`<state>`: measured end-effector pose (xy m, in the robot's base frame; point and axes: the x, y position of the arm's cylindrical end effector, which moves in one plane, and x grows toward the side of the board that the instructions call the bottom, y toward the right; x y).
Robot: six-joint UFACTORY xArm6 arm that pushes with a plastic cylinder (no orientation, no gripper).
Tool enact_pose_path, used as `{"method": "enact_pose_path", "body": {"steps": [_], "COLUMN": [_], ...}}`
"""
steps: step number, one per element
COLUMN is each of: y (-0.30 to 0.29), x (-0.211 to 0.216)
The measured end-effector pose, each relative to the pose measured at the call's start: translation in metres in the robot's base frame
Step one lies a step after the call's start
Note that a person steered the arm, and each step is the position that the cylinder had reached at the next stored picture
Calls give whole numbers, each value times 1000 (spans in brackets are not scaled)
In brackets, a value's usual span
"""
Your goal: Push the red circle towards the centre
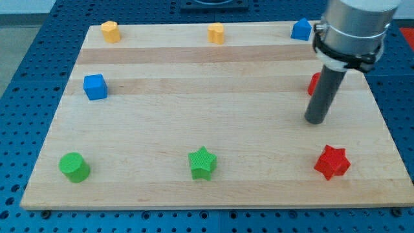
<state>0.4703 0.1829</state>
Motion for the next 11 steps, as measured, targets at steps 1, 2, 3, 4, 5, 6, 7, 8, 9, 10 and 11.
{"method": "enact_pose_path", "body": {"steps": [1,2,3,4,5,6,7,8,9,10,11], "y": [14,27,46,60,62,50,30,29,29,28,17], "x": [-14,-18,-22,-35,-50,-54,-55,-62,-80,-86,-86]}}
